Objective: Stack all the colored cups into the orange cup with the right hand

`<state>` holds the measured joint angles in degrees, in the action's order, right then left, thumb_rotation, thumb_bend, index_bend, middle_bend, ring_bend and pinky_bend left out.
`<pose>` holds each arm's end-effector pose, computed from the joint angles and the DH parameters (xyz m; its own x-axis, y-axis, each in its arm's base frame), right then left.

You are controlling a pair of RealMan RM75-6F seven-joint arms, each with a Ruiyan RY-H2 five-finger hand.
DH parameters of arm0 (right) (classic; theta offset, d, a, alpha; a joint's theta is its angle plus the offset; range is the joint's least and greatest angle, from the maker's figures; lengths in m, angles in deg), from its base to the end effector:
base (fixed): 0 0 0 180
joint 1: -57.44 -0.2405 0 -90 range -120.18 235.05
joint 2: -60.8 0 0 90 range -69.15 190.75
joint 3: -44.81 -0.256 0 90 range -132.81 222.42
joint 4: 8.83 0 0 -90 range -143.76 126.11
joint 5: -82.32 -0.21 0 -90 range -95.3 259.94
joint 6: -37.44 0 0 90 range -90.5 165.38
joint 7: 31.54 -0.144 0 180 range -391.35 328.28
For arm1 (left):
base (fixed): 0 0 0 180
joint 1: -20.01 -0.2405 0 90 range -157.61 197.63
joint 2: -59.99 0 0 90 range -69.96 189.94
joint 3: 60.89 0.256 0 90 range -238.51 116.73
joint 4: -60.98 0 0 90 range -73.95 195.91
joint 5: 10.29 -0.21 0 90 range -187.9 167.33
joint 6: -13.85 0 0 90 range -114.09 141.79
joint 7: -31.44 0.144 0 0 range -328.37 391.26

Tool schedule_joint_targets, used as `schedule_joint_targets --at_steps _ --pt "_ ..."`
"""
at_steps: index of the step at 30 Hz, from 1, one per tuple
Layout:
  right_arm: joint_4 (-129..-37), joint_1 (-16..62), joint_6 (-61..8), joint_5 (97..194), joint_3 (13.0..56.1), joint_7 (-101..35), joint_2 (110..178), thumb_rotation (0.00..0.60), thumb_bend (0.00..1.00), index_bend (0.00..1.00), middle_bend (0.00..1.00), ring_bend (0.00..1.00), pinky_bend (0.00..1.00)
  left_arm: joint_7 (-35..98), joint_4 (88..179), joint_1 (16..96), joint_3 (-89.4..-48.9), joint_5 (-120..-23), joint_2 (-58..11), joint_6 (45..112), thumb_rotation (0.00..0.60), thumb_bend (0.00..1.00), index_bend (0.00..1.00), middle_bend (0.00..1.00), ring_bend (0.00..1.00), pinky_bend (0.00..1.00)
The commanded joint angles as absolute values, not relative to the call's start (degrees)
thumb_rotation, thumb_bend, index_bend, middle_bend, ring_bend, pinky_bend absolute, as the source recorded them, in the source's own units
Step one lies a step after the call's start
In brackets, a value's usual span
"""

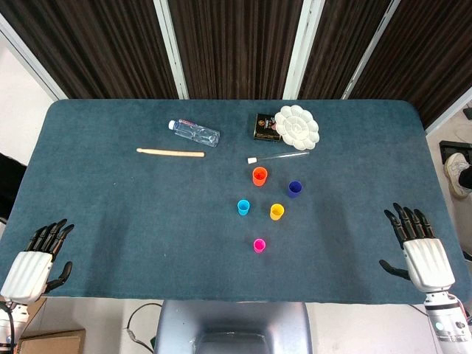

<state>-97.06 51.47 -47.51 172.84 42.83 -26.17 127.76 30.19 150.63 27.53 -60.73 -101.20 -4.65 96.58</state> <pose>-0.3084 -0.1841 0.1427 0.5055 0.0000 0.8628 -0.8583 -0.1028 0.5028 -0.3070 0.1840 0.1432 0.4256 0.0746 0.9018 0.9006 -0.1321 -0.4141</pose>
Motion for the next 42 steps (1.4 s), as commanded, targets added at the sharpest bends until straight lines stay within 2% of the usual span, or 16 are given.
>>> schedule_joint_targets --at_steps 1,7,11,13,16,19,21,24,33,42 --pt "-96.63 51.34 -47.47 173.0 42.81 -26.45 127.97 0.6 0.24 0.0 0.0 0.0 0.0 30.53 150.58 27.46 -60.76 -101.54 -4.91 97.65 0.6 0.46 0.0 0.0 0.0 0.09" --pt "-95.26 48.99 -46.24 173.6 41.32 -27.62 129.4 0.6 0.24 0.0 0.0 0.0 0.0 28.61 150.29 27.56 -61.1 -101.28 -4.67 97.97 0.6 0.46 0.0 0.0 0.0 0.09" --pt "-96.44 44.37 -41.58 172.49 38.43 -25.33 129.57 0.6 0.24 0.0 0.0 0.0 0.0 28.64 150.19 27.38 -61.46 -100.7 -4.71 98.39 0.6 0.46 0.0 0.0 0.0 0.09" --pt "-97.34 41.31 -37.95 171.17 36.64 -23.73 129.67 0.6 0.24 0.02 0.0 0.0 0.0 28.49 150.29 27.32 -61.38 -100.76 -4.59 98.45 0.6 0.46 0.0 0.0 0.0 0.09" --pt "-97.83 40.02 -36.1 170.16 35.91 -23.1 129.67 0.6 0.24 0.06 0.0 0.0 0.0 28.51 150.37 27.31 -61.34 -100.78 -4.52 98.46 0.6 0.46 0.0 0.0 0.0 0.09" --pt "-99.12 34.05 -27.55 166.46 33.27 -20.48 130.27 0.6 0.24 0.17 0.0 0.0 0.0 28.66 150.47 27.32 -61.32 -100.58 -4.42 98.27 0.6 0.46 0.0 0.0 0.0 0.09" --pt "-96.88 28.6 -20.89 162.35 30.8 -15.15 132.42 0.6 0.24 0.19 0.0 0.0 0.0 28.84 150.51 27.38 -61.21 -100.45 -4.37 97.9 0.6 0.46 0.0 0.0 0.0 0.09" --pt "-93.39 24.71 -16.39 155.39 28.77 -10.33 135.85 0.6 0.24 0.21 0.0 0.0 0.0 28.77 150.69 27.37 -60.99 -100.59 -4.17 97.75 0.6 0.46 0.0 0.0 0.0 0.09" --pt "-79.42 15.5 -7.35 145.0 28.36 -3.57 144.52 0.6 0.26 0.28 0.0 0.0 0.0 29.31 150.84 27.54 -61.21 -99.73 -4.23 97.14 0.6 0.46 0.0 0.0 0.0 0.09" --pt "-72.18 12.01 -4.85 142.0 30.62 -2.37 150.04 0.6 0.33 0.37 0.0 0.0 0.0 29.24 150.68 27.8 -61.35 -99.05 -4.31 96.36 0.6 0.46 0.0 0.0 0.0 0.09"
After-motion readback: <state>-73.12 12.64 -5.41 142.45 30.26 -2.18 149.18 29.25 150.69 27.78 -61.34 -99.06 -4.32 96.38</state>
